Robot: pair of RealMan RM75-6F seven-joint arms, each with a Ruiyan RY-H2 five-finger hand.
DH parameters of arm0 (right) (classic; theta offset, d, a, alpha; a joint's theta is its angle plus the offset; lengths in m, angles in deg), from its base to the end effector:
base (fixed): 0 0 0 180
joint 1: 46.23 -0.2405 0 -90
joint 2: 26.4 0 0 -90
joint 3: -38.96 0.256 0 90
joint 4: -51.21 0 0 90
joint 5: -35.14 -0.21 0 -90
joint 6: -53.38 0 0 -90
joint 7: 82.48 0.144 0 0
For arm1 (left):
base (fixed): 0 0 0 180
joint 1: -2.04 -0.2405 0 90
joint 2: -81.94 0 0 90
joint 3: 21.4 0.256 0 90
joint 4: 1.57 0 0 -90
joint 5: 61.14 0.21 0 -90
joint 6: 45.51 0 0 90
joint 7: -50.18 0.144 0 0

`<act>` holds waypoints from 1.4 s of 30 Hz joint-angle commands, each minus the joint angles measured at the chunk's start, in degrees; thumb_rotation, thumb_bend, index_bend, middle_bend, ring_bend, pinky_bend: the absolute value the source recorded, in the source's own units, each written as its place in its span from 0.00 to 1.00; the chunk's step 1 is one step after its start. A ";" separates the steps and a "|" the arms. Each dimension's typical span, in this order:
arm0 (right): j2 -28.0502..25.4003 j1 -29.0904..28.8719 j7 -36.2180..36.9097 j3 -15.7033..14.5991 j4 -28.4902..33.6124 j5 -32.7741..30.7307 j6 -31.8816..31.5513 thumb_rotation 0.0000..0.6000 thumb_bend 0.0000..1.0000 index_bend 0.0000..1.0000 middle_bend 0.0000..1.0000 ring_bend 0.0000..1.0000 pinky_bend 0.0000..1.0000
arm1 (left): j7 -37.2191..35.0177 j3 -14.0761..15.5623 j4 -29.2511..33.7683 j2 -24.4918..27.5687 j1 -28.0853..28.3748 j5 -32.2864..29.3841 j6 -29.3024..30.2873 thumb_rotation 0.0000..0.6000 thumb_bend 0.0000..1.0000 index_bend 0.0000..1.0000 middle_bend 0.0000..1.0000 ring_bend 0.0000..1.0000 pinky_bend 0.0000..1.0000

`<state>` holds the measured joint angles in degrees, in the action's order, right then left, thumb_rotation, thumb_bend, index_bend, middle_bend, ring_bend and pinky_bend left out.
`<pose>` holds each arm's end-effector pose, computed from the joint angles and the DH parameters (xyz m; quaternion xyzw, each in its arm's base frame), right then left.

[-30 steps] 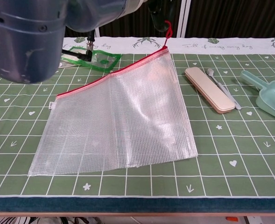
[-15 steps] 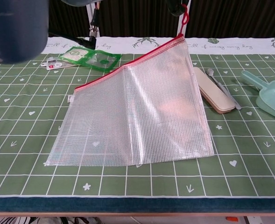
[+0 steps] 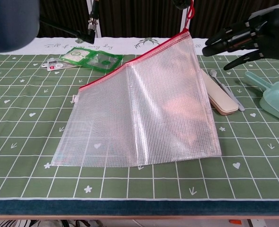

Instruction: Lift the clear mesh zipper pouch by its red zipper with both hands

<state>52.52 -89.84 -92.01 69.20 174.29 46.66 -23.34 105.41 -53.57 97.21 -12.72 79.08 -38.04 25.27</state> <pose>-0.0875 -0.3105 0.0639 0.3628 -0.7469 0.4416 0.3399 0.1135 0.3573 0.0104 -0.7219 -0.3264 -0.4432 0.4194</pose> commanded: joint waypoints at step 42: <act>9.65 -8.37 -4.48 10.35 -5.90 -7.84 -7.14 1.00 0.44 0.55 0.14 0.05 0.26 | -4.83 2.50 1.80 4.47 2.20 -1.68 1.42 1.00 0.39 0.59 0.08 0.00 0.00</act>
<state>62.17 -98.21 -96.49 79.55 168.39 38.81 -30.47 100.61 -51.06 99.02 -8.26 81.27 -39.70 26.67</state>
